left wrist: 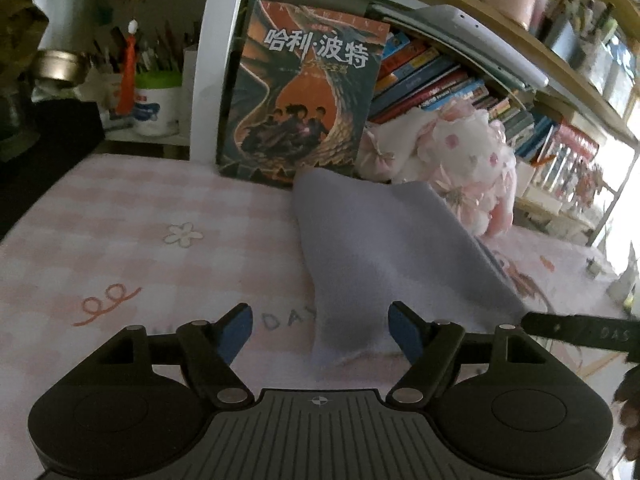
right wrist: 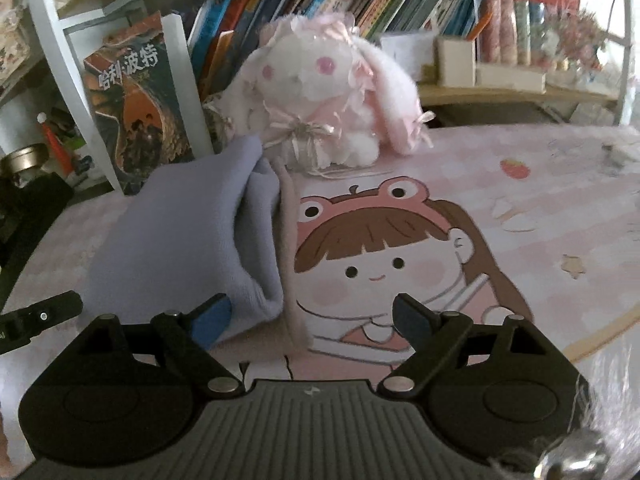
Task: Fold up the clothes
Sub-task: 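Open both grippers and withdraw them from the folded sweater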
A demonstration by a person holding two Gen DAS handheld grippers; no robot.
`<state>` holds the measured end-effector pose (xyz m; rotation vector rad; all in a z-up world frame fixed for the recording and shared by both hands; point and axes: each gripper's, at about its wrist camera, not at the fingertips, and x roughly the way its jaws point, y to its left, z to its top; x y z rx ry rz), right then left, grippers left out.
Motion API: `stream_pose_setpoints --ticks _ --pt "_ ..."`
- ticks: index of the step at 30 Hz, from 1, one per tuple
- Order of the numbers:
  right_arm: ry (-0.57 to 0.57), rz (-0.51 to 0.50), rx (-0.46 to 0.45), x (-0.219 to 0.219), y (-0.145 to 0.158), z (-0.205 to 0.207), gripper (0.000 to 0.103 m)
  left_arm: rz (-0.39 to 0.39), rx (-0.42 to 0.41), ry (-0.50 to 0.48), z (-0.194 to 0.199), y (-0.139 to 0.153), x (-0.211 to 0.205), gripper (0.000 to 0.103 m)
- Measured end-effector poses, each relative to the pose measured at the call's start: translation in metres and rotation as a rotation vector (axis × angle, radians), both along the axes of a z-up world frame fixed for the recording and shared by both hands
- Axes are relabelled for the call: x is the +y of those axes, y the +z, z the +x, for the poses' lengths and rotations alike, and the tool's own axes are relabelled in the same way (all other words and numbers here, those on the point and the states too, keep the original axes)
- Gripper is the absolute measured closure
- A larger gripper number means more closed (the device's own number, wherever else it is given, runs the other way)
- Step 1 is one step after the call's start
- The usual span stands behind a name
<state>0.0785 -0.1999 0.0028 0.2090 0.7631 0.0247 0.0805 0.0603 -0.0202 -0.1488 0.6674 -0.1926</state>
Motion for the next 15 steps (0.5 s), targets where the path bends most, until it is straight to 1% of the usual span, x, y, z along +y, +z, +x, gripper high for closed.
stream_pose_setpoints --ticks 6,10,15 --pt "-0.001 -0.049 -0.033 0.008 0.003 -0.031 0.015 0.04 -0.026 0.023 -0.022 0.006 0.002 0.026" --pt "0.001 -0.077 -0.041 0.012 0.003 -0.045 0.013 0.089 -0.023 0.016 -0.032 0.007 -0.003 0.026" --pt "-0.005 -0.099 -0.049 0.015 0.006 -0.059 0.009 0.103 -0.007 0.0 -0.047 0.005 -0.007 0.026"
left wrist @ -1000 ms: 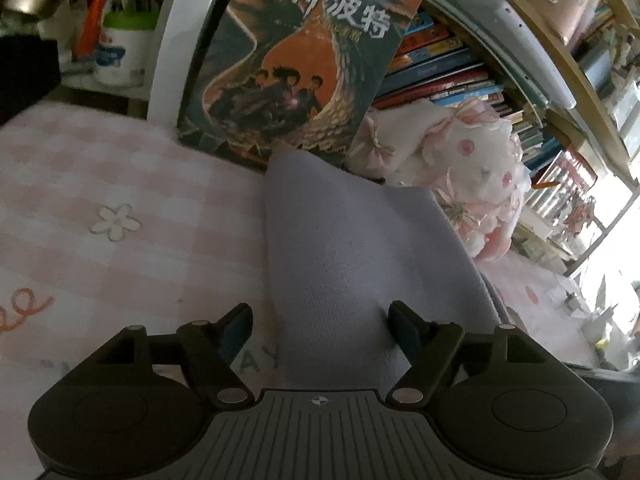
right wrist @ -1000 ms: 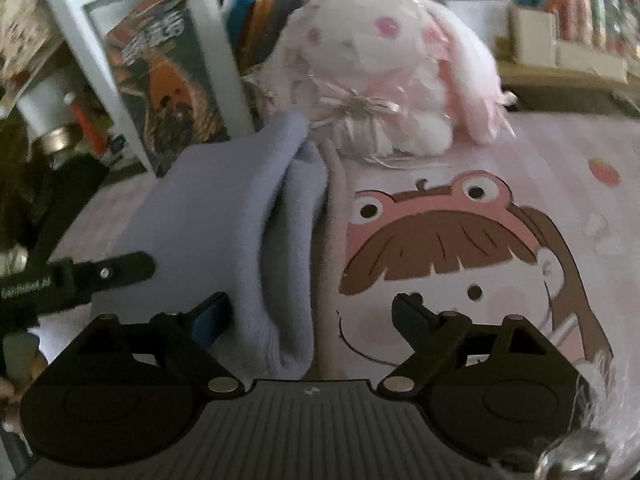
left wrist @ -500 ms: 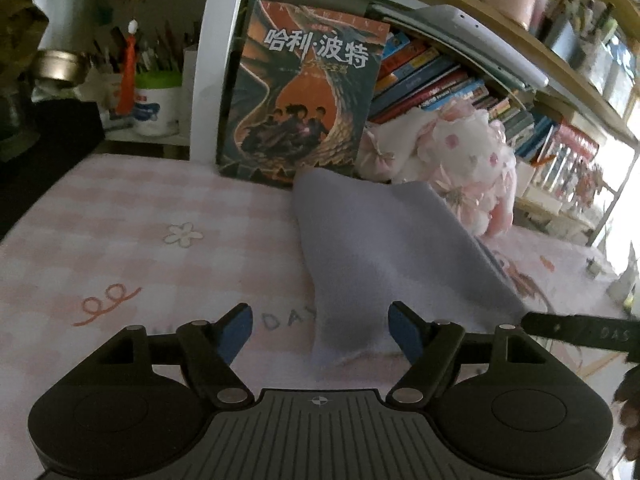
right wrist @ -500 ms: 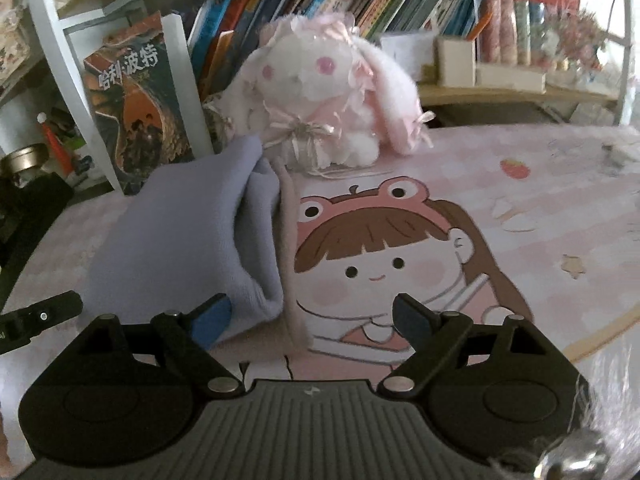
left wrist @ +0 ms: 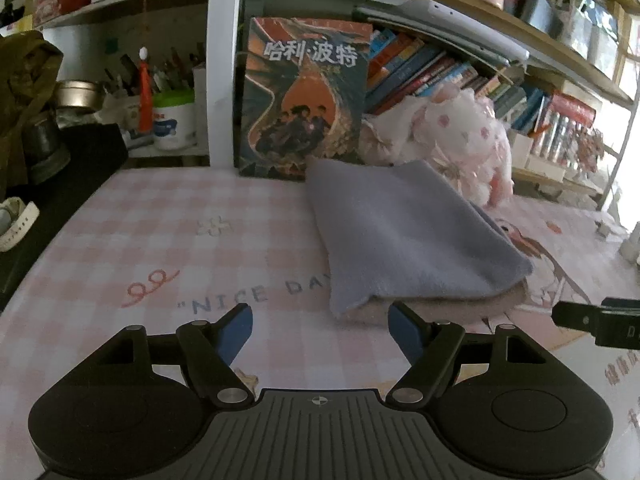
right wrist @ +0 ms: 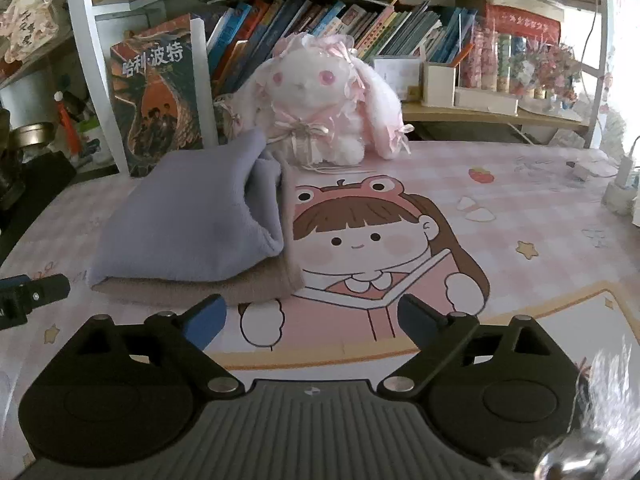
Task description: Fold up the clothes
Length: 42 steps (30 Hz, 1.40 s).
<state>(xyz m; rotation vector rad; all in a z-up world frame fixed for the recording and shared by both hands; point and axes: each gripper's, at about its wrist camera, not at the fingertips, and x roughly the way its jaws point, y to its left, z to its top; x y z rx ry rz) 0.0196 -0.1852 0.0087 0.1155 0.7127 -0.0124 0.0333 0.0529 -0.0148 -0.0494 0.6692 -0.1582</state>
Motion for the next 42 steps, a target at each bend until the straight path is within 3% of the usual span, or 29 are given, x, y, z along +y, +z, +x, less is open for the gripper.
stream_pose_setpoints --ticks 5,15,42 --pt "-0.007 -0.04 0.007 0.009 -0.001 -0.018 0.005 -0.012 0.038 0.003 -0.014 -0.003 -0.004 0.025" --pt "-0.041 -0.039 0.022 0.022 -0.007 -0.05 0.002 0.081 0.076 -0.051 -0.038 -0.011 -0.022 0.025" --pt "-0.034 -0.049 0.042 0.029 -0.008 -0.051 0.001 0.071 0.07 -0.069 -0.037 -0.011 -0.022 0.016"
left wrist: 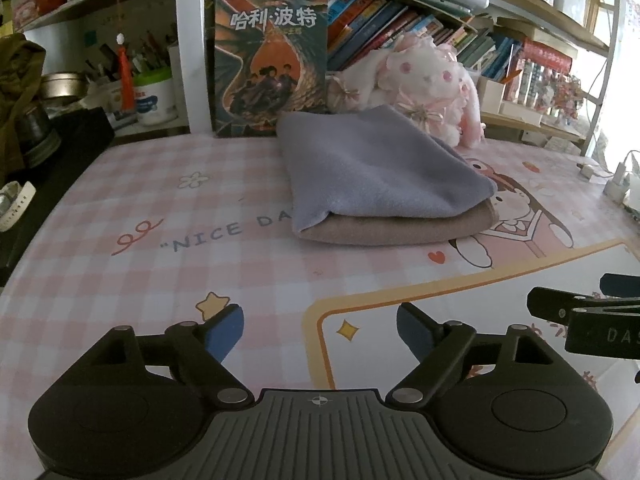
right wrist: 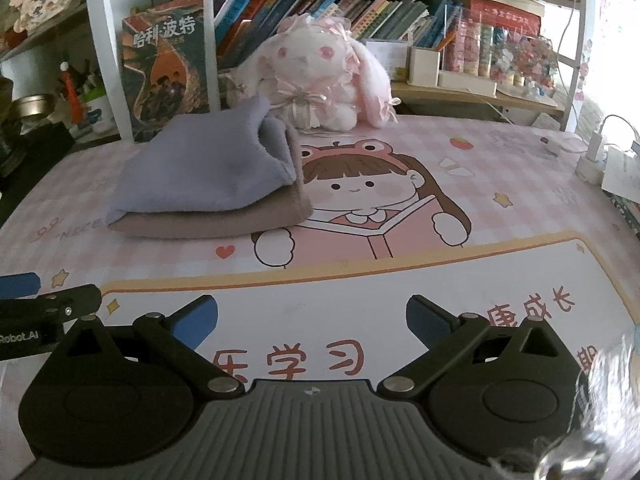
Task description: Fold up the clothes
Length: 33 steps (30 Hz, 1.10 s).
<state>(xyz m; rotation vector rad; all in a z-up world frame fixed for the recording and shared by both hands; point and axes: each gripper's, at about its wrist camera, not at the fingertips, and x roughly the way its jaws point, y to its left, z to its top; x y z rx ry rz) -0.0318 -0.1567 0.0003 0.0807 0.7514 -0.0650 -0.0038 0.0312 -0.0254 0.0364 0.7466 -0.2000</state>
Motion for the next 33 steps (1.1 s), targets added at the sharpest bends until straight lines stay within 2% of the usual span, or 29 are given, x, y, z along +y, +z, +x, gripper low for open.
stream_pose_setpoints --ticks 4,33 --pt "0.004 -0.002 -0.002 0.0009 0.0006 0.0 0.001 -0.001 -0.001 0.0 -0.0005 0.0007 0.0001 0.012" --pt "0.019 0.008 0.027 0.0047 -0.0032 0.0072 0.001 -0.007 0.03 0.027 0.0068 -0.0037 0.0043 0.009"
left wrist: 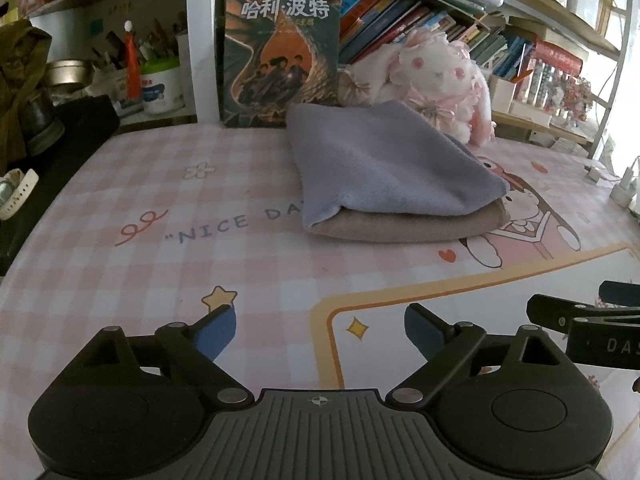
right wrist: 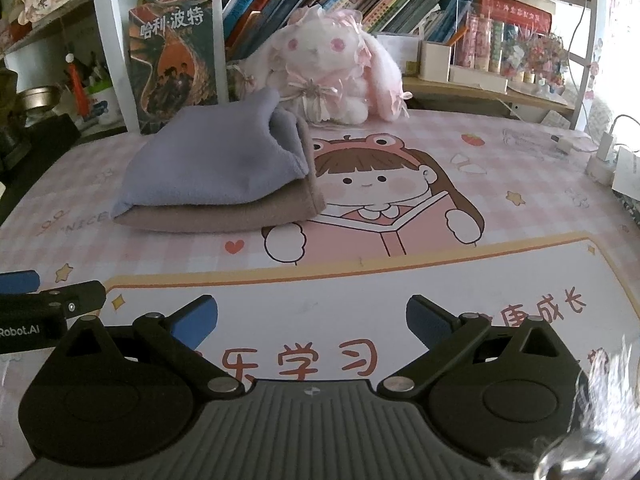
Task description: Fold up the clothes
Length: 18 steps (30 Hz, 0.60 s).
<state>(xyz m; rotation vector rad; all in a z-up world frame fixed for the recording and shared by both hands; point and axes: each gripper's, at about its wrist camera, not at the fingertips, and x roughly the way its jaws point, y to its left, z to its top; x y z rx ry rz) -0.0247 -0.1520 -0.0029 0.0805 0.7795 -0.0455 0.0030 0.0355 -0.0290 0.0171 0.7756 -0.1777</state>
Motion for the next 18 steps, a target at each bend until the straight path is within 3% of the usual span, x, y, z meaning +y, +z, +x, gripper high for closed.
stream_pose_setpoints --ticks 18 --pt "-0.004 0.0 0.008 -0.0001 -0.0003 -0.0035 0.001 0.003 0.004 -0.005 -0.0021 0.0003 0.0001 0.008"
